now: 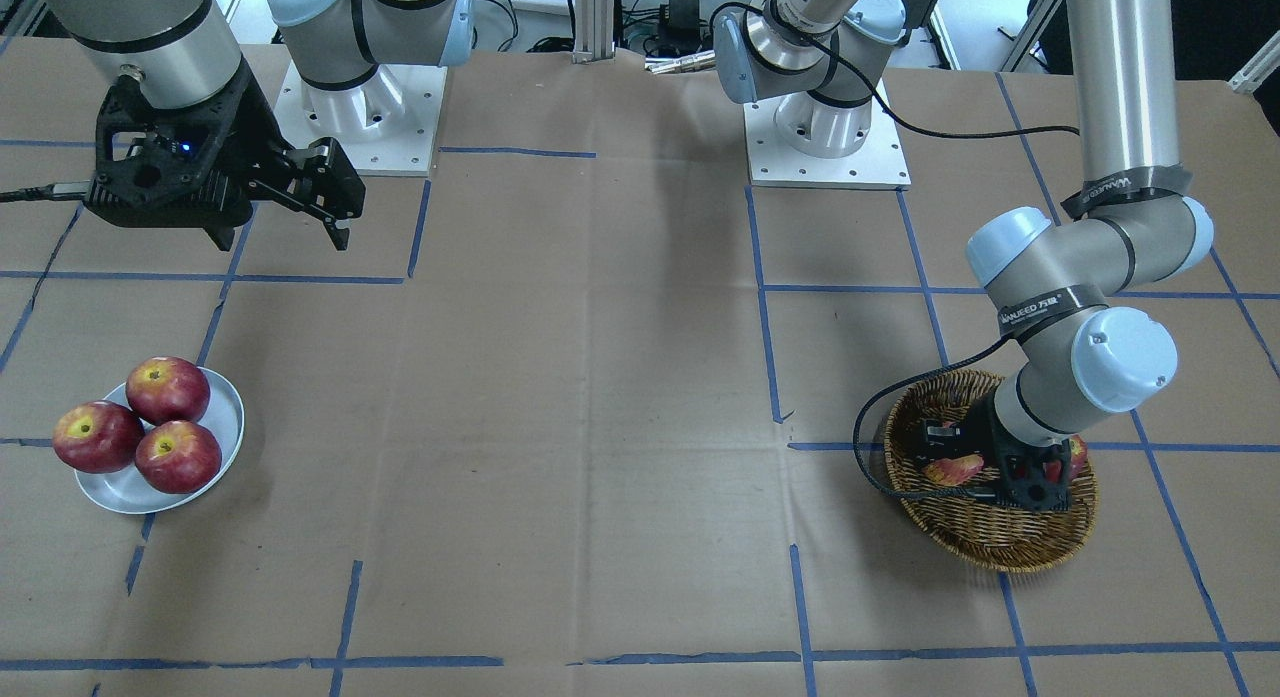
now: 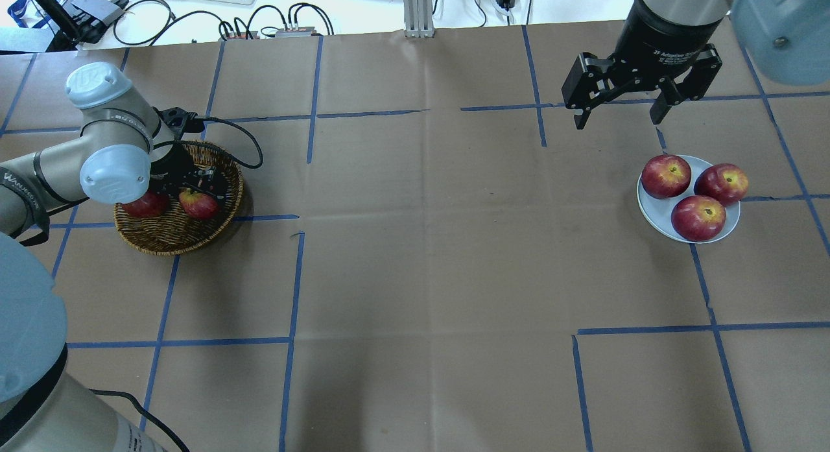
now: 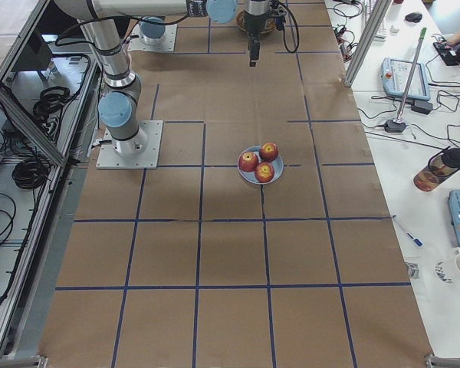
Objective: Transfer apple from basket to plate
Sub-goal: 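Close the left gripper on the yellow-red apple and lift it, then carry the apple with the left gripper toward the table center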
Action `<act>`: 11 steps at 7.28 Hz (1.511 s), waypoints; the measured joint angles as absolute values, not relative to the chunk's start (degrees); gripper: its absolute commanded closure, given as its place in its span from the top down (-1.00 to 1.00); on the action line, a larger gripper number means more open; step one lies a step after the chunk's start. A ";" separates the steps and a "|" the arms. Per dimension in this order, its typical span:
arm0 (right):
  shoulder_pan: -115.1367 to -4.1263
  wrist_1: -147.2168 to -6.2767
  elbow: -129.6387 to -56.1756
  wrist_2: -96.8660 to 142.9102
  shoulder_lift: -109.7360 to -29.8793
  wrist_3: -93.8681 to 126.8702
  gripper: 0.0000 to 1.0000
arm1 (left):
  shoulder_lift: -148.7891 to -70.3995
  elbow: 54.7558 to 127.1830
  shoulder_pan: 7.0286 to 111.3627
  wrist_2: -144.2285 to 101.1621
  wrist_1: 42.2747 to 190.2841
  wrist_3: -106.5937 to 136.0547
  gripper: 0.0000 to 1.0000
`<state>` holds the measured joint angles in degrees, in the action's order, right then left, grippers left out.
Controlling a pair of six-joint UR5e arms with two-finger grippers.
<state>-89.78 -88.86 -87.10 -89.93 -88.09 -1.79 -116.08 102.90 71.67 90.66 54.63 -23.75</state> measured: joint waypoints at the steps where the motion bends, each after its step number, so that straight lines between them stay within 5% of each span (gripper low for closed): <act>1: -89.75 -88.86 -87.01 -89.91 -88.07 -1.85 1.00 | -115.58 101.63 72.23 90.98 56.06 -22.91 0.09; 7: -89.70 -88.86 -87.09 -89.96 -88.05 -2.09 1.00 | -112.29 92.89 96.30 90.78 69.64 14.09 0.15; 11: -89.71 -88.86 -87.23 -89.99 -88.09 -2.14 1.00 | -122.14 86.53 111.09 89.15 63.70 33.52 0.15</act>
<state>-89.71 -88.86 -87.23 -89.99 -88.09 -2.14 -122.14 86.53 111.09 89.15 63.70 33.52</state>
